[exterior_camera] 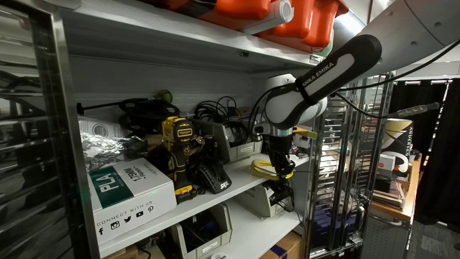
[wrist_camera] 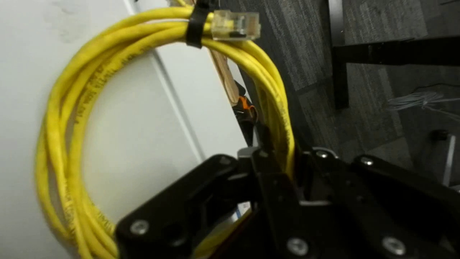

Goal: Place the yellow cable on the first shelf inside the toolbox

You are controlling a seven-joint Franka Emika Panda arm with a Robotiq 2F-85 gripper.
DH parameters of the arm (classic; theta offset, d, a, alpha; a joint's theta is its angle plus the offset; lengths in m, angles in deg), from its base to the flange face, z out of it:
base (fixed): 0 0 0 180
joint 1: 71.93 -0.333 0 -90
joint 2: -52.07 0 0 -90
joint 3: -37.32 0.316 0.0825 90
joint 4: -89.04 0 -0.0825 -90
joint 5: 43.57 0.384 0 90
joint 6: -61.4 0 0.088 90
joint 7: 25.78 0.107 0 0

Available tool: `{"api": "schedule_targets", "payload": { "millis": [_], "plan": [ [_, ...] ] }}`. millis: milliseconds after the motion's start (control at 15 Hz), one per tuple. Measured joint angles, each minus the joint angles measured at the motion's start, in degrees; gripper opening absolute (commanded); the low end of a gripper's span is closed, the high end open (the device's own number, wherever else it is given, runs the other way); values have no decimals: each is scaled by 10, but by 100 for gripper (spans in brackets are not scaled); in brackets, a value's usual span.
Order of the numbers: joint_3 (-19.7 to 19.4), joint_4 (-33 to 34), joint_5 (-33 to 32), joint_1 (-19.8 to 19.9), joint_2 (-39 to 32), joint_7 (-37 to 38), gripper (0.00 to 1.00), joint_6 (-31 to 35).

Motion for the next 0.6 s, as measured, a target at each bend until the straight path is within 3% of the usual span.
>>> {"api": "schedule_targets", "payload": {
  "millis": [200,400,600],
  "plan": [
    [5,-78,-37,-9,45,-1,13,18],
    [8,-140,-71,-16,89,7,12,95],
    [5,-160,-81,-16,117,39,12,173]
  ]
}}
